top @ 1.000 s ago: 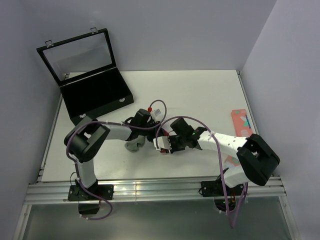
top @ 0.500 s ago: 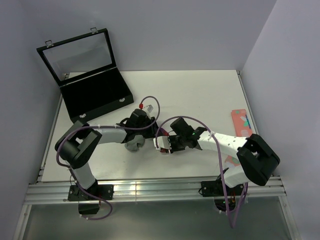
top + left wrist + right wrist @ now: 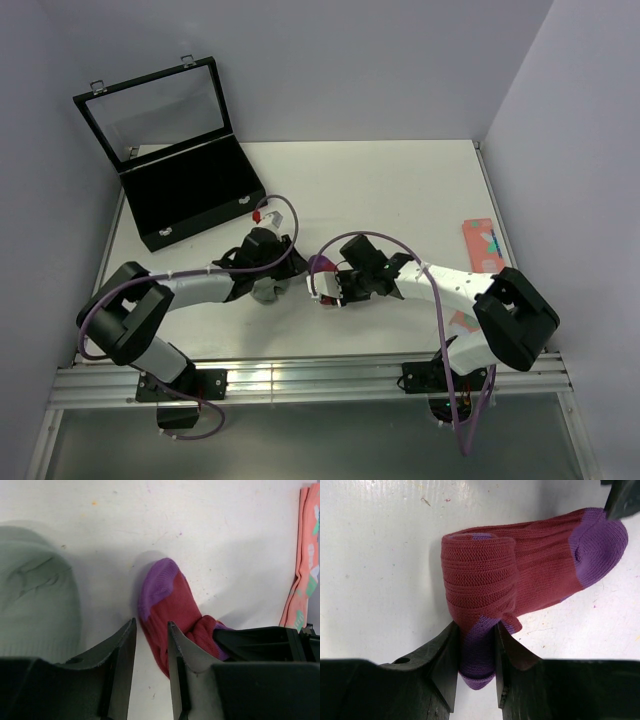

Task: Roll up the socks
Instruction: Roll the sock at the center of the board.

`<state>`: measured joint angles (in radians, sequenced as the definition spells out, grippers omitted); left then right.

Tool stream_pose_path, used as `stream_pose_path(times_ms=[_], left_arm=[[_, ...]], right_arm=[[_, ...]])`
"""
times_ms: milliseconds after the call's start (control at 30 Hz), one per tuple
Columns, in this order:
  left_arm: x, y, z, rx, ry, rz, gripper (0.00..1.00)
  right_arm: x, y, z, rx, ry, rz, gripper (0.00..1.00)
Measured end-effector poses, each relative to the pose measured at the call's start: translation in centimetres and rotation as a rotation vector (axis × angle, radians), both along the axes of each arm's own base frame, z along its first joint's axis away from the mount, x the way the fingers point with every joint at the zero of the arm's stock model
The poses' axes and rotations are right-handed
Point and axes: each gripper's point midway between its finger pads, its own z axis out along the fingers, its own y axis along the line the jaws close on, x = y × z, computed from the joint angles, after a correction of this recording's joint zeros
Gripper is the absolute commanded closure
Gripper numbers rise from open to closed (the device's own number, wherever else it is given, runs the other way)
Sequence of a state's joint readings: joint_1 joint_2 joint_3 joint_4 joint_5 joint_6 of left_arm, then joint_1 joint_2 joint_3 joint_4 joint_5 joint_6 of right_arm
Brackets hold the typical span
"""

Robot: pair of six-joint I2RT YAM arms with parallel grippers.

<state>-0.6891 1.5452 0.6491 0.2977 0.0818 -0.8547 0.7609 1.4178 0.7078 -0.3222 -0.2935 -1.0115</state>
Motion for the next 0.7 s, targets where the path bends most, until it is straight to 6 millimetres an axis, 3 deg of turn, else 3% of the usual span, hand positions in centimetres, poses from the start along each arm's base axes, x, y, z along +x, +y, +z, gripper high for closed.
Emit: stream_pose_path(times_ms=[167,367,700], left_arm=[[-0.4,0.7,-0.7,-0.001,0.016,0.039,0.64],[-0.9,-0.9,-3.0,0.023,0.050,0.000,0.65],[0.8,-4.4,-3.9,0.015,0.071,-0.040,0.86]], right_arm=[[0.0,-0.1,0.1,-0.012,0.005,-0.004,0.78],[0.0,-0.3,0.1,-0.029,0.017,-0.013,0.78],[-0.1,-0.4,0.1,-0.059,0.059,-0.026,0.78]])
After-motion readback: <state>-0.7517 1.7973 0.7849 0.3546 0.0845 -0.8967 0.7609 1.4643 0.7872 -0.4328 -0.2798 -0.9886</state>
